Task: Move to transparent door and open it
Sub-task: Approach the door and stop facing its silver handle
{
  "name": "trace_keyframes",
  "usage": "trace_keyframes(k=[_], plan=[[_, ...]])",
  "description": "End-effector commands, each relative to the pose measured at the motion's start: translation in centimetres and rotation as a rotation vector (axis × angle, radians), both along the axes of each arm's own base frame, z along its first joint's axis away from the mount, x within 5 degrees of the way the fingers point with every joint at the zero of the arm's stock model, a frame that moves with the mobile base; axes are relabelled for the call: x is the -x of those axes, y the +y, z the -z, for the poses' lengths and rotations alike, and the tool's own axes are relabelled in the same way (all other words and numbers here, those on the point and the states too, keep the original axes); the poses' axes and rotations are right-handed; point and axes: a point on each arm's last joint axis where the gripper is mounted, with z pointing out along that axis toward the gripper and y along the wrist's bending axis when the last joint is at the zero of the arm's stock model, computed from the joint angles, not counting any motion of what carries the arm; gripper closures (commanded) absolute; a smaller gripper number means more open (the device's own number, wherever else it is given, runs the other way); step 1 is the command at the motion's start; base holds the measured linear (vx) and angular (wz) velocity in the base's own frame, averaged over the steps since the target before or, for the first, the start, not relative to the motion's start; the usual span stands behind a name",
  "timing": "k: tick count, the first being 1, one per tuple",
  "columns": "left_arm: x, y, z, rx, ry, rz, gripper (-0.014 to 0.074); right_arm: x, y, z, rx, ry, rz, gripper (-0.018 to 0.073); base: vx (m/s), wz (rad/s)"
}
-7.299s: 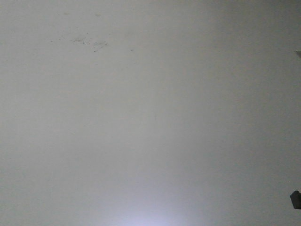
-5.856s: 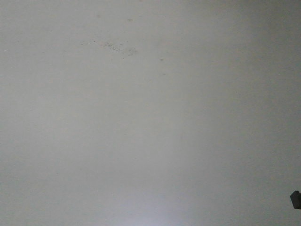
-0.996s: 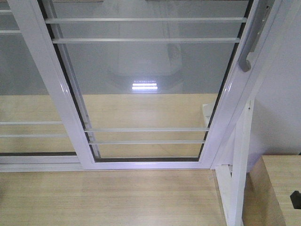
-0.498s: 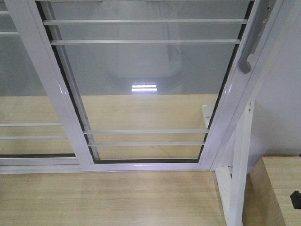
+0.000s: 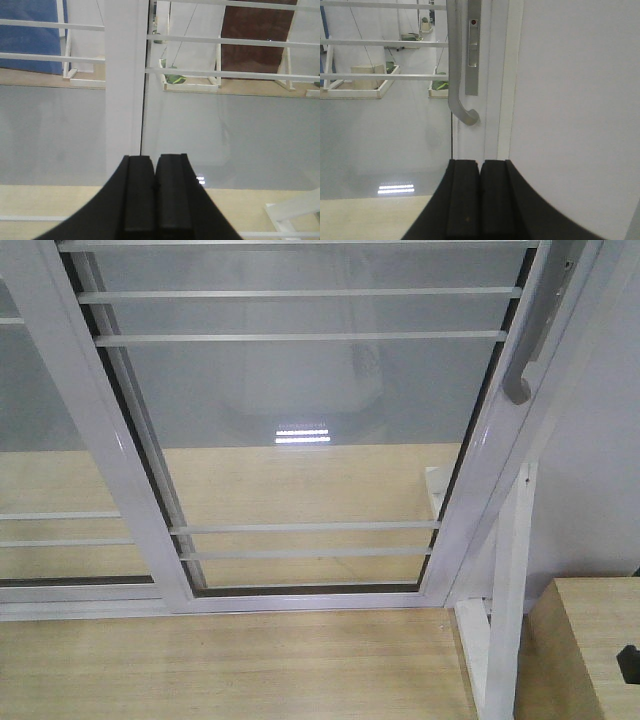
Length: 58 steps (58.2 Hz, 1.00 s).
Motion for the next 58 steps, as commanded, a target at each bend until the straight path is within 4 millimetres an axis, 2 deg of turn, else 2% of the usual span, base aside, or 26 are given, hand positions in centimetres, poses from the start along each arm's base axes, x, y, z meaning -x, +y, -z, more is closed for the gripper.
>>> trace_keyframes(k=[1, 58], plan=[[0.05, -0.07, -0.59, 0.005, -0.091, 0.008, 0.0594, 0.05, -0.09, -0.65, 0.011, -0.087, 0.011, 0.0562, 0.05, -0.04], [0.04, -0.07, -0.59, 0.005, -0.089, 0.008, 0.0594, 0.04, -0.02, -0.62, 0.010, -0.083, -0.001, 0.0562, 0.01, 0.00]])
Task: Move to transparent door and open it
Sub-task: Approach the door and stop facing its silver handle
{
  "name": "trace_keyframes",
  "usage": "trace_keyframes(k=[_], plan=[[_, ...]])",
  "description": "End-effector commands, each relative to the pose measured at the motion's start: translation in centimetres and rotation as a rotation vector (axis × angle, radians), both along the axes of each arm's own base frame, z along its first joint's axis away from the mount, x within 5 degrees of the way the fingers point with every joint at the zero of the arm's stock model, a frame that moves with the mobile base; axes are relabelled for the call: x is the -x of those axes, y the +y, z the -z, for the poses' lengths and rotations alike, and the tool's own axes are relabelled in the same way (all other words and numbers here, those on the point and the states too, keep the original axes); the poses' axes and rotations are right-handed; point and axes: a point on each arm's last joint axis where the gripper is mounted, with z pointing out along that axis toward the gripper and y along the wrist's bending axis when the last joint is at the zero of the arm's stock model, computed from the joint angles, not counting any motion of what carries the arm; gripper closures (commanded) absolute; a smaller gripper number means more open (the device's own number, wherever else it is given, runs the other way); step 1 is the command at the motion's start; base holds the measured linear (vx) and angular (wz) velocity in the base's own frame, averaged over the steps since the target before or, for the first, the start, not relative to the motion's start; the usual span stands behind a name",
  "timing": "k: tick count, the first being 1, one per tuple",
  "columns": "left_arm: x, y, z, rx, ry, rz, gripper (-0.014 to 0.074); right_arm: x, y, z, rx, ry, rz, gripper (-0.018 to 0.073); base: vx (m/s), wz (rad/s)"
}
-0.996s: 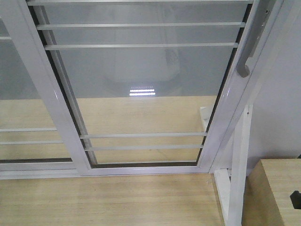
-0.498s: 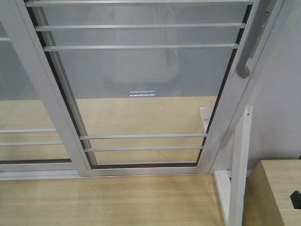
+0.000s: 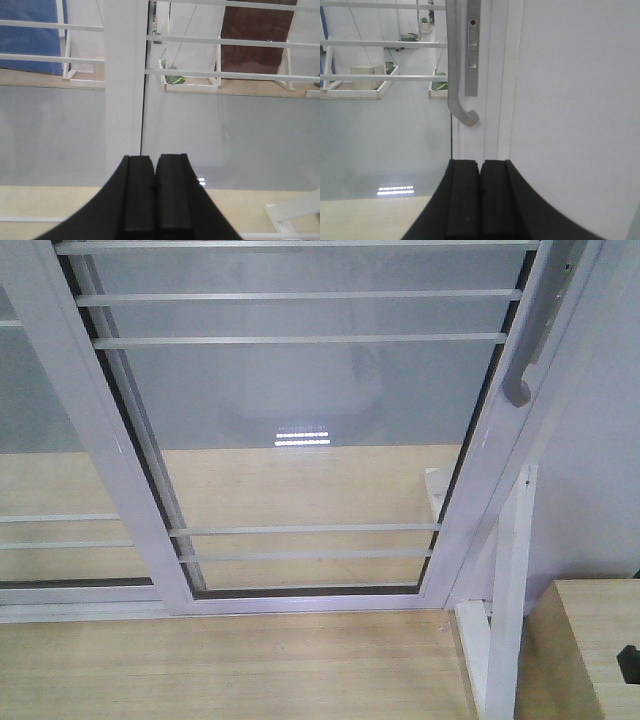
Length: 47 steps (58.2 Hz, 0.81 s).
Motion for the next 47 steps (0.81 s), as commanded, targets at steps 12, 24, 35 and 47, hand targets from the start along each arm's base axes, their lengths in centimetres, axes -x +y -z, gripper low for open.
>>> trace_keyframes(k=[12, 24, 35, 47], plan=[[0.0, -0.1, -0.6, 0.005, -0.090, 0.008, 0.0594, 0.0, -0.1, -0.6, 0.021, -0.084, 0.005, 0.0562, 0.00, 0.00], [0.0, -0.1, -0.6, 0.005, -0.090, 0.008, 0.0594, 0.1, -0.1, -0.9, 0.047, -0.112, 0.007, 0.0562, 0.00, 0.00], [0.1, -0.1, -1.2, -0.261, -0.166, 0.015, 0.0594, 0.1, -0.1, -1.3, 0.050, -0.160, 0.013, 0.0562, 0.00, 0.00], [0.2, -0.3, -2.1, -0.205, -0.268, 0.028, 0.0594, 0.3, -0.2, -2.5, 0.009, -0.288, 0.025, 0.0562, 0.00, 0.00]])
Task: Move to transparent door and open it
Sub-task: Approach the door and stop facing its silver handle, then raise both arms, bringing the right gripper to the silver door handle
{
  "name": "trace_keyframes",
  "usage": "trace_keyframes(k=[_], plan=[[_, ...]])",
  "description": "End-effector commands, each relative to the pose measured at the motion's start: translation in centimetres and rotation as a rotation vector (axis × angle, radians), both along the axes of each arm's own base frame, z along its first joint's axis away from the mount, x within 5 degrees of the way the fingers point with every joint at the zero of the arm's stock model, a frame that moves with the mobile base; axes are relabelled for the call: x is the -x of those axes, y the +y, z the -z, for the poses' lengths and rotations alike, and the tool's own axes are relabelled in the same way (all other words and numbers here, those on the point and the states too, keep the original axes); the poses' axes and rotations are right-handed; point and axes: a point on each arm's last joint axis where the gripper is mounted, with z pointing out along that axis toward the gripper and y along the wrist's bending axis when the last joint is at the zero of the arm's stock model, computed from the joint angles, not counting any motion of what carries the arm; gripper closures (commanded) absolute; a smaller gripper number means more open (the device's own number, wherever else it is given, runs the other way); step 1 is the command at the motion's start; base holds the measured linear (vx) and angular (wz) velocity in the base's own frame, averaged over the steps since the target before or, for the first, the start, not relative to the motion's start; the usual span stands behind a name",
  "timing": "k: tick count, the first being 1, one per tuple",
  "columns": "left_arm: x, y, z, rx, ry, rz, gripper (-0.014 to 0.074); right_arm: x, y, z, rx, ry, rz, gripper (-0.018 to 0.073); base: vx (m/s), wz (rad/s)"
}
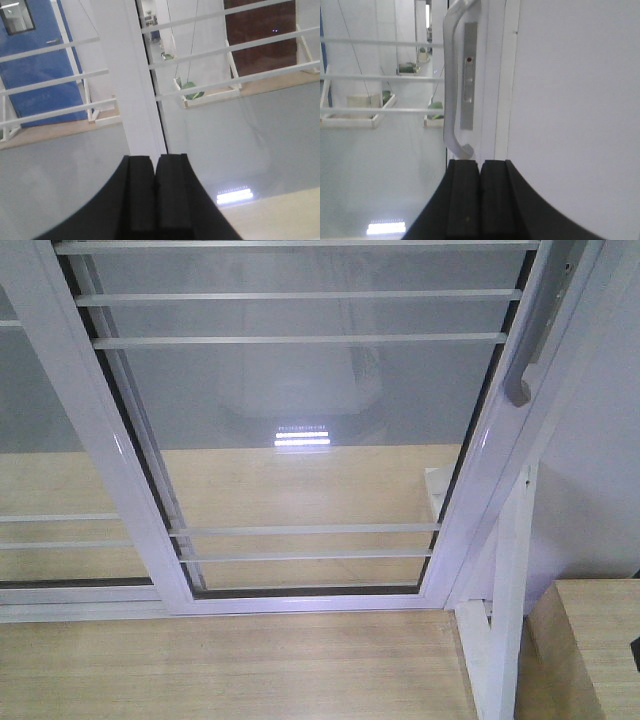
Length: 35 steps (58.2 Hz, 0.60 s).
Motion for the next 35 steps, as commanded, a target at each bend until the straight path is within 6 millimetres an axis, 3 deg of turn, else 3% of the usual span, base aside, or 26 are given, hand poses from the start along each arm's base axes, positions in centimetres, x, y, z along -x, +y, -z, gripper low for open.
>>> trace_keyframes(k=[1, 8, 12, 23, 30, 35], plan=[[0.3, -0.3, -1.3, 0.095, -0.167, 0.050, 0.0594, 0.3, -0.1, -1.4, -0.004, -0.164, 0.012, 0.0562, 0.00, 0.00], [0.6, -0.4, -2.6, 0.360, -0.290, 0.108, 0.0594, 0.4, -0.2, -1.9, 0.027, -0.217, 0.022, 0.0562, 0.00, 0.00], [0.8, -0.4, -3.2, 0.417, -0.325, 0.128, 0.0594, 0.5, -0.2, -2.0, 0.019, -0.225, 0.021, 0.0562, 0.00, 0.00], [0.1, -0.4, -5.5, 0.397, -0.263, 0.107, 0.0594, -0.5, -0.2, -4.8, 0.017, -0.179, 0.020, 0.0562, 0.00, 0.00], [-2.0, -0.5, -8.0, 0.325, -0.195, 0.095, 0.0594, -2.9, -0.4, -7.9, 0.039, -0.107, 0.018, 0.0562, 0.00, 0.00], [-4.6, -0.8, -10.1, 0.278, -0.151, 0.101, 0.0594, -5.4, -0.5, -9.9, 0.063, -0.046, 0.015, 0.0562, 0.00, 0.00]])
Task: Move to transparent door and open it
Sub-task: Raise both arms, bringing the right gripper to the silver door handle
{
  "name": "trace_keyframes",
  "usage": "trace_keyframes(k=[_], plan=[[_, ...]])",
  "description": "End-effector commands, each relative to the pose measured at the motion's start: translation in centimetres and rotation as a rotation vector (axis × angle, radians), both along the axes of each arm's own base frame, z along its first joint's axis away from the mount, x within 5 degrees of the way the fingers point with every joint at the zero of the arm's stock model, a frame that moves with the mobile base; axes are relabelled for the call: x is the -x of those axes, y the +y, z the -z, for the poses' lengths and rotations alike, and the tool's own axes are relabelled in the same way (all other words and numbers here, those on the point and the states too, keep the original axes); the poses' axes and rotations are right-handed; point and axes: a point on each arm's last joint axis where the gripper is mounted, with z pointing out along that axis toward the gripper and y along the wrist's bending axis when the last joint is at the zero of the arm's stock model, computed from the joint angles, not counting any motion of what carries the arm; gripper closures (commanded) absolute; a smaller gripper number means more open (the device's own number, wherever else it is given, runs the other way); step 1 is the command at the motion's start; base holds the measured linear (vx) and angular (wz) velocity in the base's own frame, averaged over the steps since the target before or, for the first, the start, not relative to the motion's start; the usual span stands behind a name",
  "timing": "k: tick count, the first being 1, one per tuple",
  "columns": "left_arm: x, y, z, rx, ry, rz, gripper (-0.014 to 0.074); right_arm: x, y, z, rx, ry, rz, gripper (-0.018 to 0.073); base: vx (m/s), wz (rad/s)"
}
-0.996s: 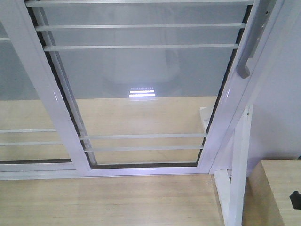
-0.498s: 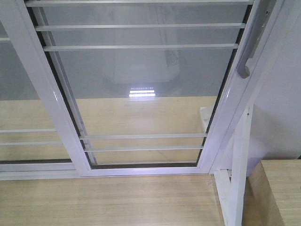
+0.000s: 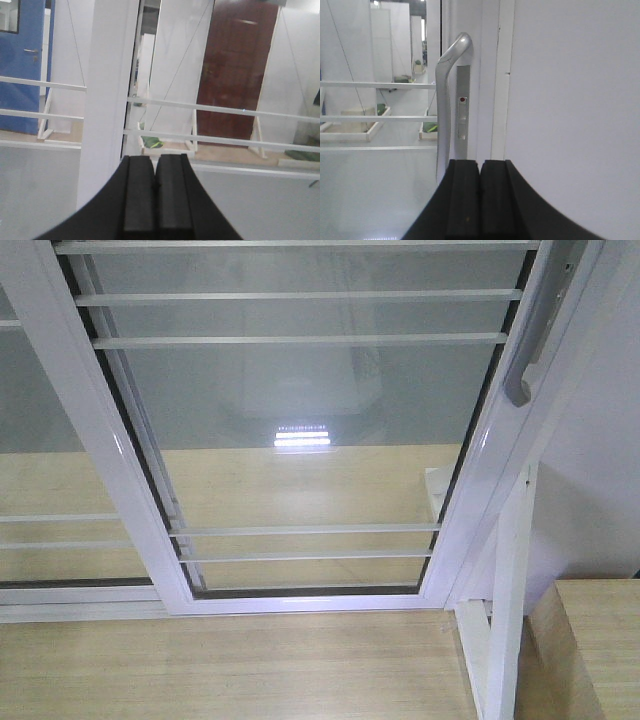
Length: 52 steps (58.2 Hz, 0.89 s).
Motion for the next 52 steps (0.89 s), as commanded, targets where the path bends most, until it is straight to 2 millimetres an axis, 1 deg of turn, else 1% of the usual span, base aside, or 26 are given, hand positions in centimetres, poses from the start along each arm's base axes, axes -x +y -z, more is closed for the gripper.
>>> trace_keyframes(k=[1, 4, 6, 11, 18, 23, 30, 38, 44, 48, 52], plan=[[-2.5, -0.4, -3.7, -0.034, -0.068, 0.026, 0.0594, -2.7, -0.2, -3.7, 0.052, -0.044, 0.001, 0.0562, 0.00, 0.00], [-4.5, -0.5, -4.8, -0.033, -0.047, 0.033, 0.0594, -4.7, -0.4, -4.8, 0.051, -0.011, 0.000, 0.0562, 0.00, 0.00], [-5.5, -0.5, -5.3, -0.032, -0.037, 0.036, 0.0594, -5.7, -0.4, -5.3, 0.050, 0.003, 0.000, 0.0562, 0.00, 0.00], [-8.8, -0.8, -6.4, -0.029, -0.031, 0.050, 0.0594, -8.9, -0.7, -6.8, 0.045, 0.018, 0.001, 0.0562, 0.00, 0.00], [-12.7, -1.0, -7.0, -0.025, -0.031, 0.066, 0.0594, -12.6, -1.0, -8.0, 0.019, 0.021, 0.002, 0.0562, 0.00, 0.00], [-14.5, -1.2, -6.9, -0.020, -0.032, 0.075, 0.0594, -14.4, -1.2, -8.4, -0.039, 0.023, 0.001, 0.0562, 0.00, 0.00], [-16.0, -1.4, -6.5, -0.014, -0.051, 0.089, 0.0594, -16.1, -1.3, -8.4, -0.111, 0.015, -0.001, 0.0562, 0.00, 0.00], [-16.9, -1.4, -5.6, -0.010, -0.033, 0.095, 0.0594, -17.3, -1.2, -7.6, -0.043, 0.010, -0.022, 0.0561, 0.00, 0.00], [-17.2, -1.4, -5.2, 0.000, -0.017, 0.096, 0.0594, -18.1, 0.2, -7.1, 0.002, 0.004, -0.088, 0.0561, 0.00, 0.00], [-17.2, -1.4, -5.2, 0.000, -0.016, 0.096, 0.0594, -18.6, 1.7, -6.9, 0.017, -0.013, -0.148, 0.0561, 0.00, 0.00], [-17.2, -1.4, -5.2, -0.001, -0.017, 0.097, 0.0594, -18.9, 2.8, -6.7, 0.023, -0.034, -0.188, 0.0561, 0.00, 0.00]])
